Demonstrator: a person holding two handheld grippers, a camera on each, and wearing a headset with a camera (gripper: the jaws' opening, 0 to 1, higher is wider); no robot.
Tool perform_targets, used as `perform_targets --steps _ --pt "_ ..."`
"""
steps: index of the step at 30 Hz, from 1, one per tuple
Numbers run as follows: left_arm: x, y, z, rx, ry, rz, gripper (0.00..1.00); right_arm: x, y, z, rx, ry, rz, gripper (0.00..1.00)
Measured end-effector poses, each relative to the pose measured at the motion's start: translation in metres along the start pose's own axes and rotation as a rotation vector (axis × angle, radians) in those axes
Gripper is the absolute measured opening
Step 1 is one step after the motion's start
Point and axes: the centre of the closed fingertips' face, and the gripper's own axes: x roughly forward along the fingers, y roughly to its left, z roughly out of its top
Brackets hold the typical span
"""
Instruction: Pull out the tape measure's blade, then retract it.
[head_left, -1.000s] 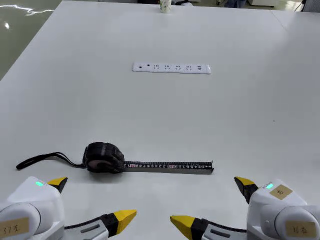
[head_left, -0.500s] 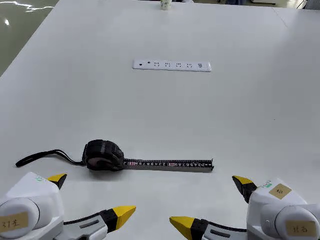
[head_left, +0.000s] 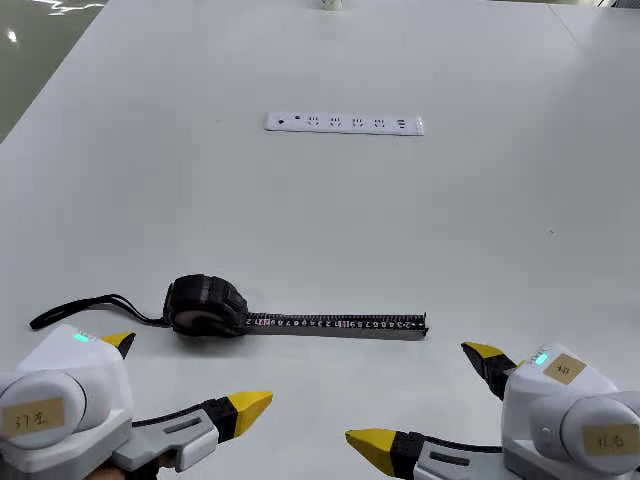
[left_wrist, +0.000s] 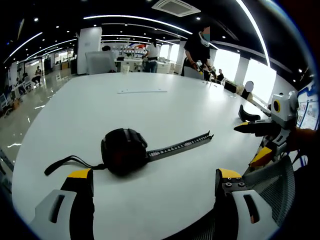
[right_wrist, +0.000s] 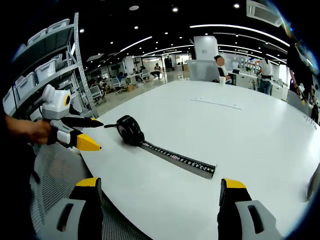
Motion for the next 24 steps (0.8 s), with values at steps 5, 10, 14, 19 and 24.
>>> perform_targets --steps 5,10,14,19,24 --pt "0.002 0.001 0.002 0.000 -0.001 -0.002 0.99 0.000 -0.003 0.001 0.002 0.002 0.029 0.96" --pt "0.006 0.002 0.003 -0.006 0.004 0.002 0.99 0.002 -0.007 0.004 0.015 -0.003 0.045 0.96" --pt "0.010 0.003 0.006 -0.001 0.004 0.009 0.99 0.005 -0.009 0.003 0.002 0.013 0.058 0.95" --pt "0.016 0.005 0.009 -0.003 0.007 0.015 0.99 0.009 -0.017 0.001 -0.015 0.024 0.070 0.95" --pt "0.020 0.008 0.010 -0.007 0.011 0.024 0.99 0.013 -0.027 0.003 -0.035 0.027 0.085 0.93"
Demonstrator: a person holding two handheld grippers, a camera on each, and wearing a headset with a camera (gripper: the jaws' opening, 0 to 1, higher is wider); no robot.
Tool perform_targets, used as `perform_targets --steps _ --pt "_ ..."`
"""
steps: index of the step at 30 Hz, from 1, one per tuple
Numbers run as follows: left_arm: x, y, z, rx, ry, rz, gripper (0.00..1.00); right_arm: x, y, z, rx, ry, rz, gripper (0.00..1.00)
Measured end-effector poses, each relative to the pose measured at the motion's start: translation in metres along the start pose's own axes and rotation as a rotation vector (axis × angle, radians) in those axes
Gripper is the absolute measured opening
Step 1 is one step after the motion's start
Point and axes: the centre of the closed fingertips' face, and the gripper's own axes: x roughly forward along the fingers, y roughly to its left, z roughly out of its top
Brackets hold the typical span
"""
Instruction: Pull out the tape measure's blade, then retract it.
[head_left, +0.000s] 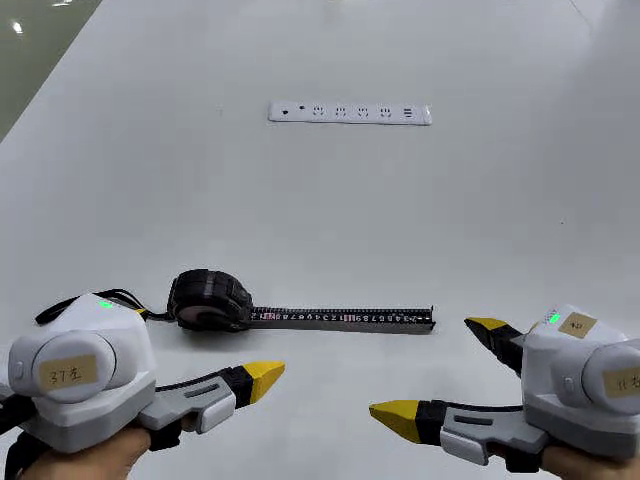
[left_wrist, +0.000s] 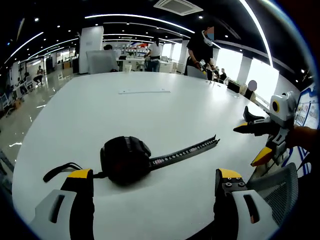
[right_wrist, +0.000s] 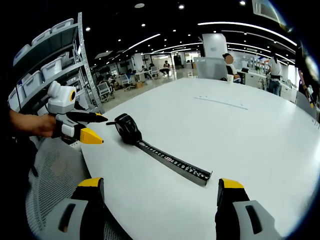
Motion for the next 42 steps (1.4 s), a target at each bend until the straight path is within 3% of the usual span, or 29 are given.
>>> perform_targets --steps 18,42 --pt "0.014 0.009 0.009 -0.027 -0.007 0.047 0.99 0.015 -0.025 -0.009 -0.091 0.092 0.074 0.90" --pt "0.031 0.023 0.013 -0.076 -0.003 0.123 0.96 0.030 -0.044 -0.020 -0.279 0.216 0.184 0.68"
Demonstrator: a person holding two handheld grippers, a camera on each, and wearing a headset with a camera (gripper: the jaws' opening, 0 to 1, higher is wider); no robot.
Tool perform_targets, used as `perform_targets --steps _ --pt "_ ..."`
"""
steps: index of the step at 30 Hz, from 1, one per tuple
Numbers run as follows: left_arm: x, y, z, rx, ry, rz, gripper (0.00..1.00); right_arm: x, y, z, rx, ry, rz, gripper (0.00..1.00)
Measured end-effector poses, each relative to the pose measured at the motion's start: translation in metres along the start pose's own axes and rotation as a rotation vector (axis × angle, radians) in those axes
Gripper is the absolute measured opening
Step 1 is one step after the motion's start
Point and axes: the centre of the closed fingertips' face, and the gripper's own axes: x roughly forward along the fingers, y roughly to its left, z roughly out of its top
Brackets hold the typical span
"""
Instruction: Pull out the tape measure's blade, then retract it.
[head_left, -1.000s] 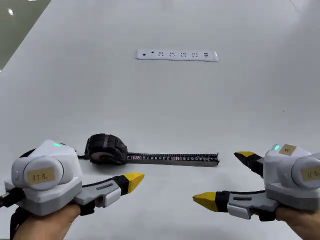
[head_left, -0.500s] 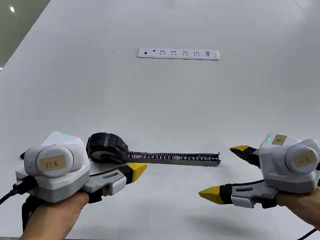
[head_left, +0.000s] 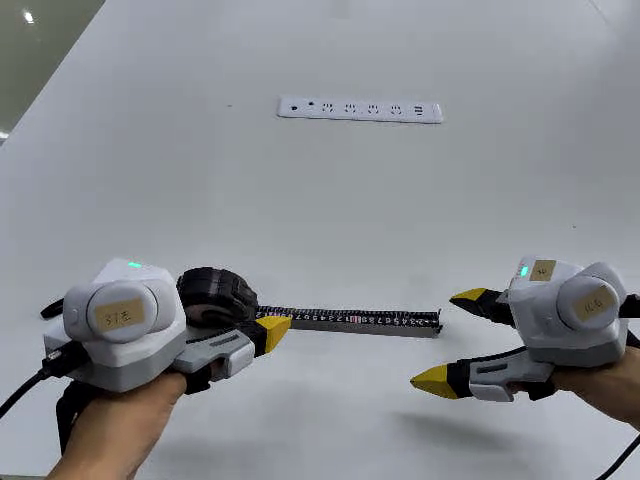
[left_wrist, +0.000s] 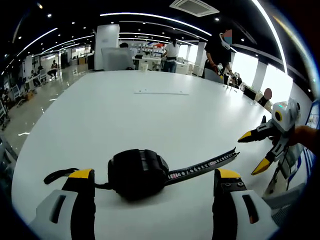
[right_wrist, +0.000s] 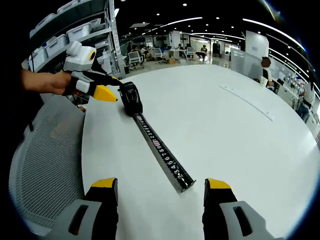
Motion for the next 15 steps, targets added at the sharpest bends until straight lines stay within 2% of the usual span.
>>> perform_targets --steps 7,15 --pt "0.005 0.006 0.002 -0.015 -0.003 0.025 0.89 0.005 -0.005 -0.004 -0.067 0.043 0.034 0.59" --pt "0.010 0.011 0.000 -0.023 0.005 0.046 0.83 0.008 -0.012 -0.009 -0.114 0.083 0.059 0.53"
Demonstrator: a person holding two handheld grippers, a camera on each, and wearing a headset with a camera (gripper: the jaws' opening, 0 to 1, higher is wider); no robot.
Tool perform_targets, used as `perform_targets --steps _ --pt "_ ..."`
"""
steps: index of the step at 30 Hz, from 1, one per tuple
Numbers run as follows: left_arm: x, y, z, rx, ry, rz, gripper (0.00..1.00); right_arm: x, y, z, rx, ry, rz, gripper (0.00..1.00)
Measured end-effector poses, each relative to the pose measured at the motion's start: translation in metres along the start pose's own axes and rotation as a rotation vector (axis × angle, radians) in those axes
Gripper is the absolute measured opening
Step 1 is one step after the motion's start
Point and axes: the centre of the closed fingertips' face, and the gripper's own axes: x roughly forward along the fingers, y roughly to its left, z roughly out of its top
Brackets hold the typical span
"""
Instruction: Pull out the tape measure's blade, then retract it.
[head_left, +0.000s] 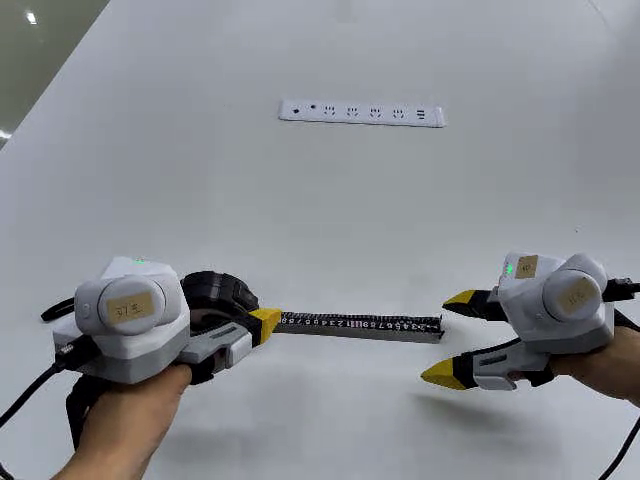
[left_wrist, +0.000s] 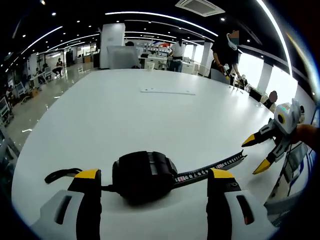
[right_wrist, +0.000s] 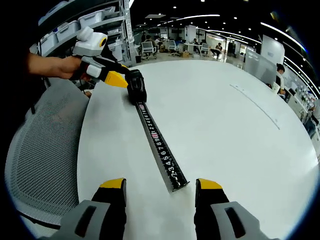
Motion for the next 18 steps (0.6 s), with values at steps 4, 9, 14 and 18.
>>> perform_targets --steps 4,9,14,18 --pt "0.003 0.003 0.000 -0.004 0.005 0.014 0.79 0.002 -0.005 -0.002 -0.025 0.014 0.001 0.49" --pt "0.006 0.007 -0.001 -0.013 0.012 0.029 0.76 0.004 -0.009 -0.003 -0.048 0.029 0.016 0.44" --pt "0.008 0.010 -0.001 -0.021 0.018 0.045 0.73 0.005 -0.012 -0.004 -0.073 0.044 0.028 0.40" --pt "0.009 0.013 0.000 -0.027 0.020 0.058 0.70 0.007 -0.013 -0.005 -0.093 0.058 0.047 0.35"
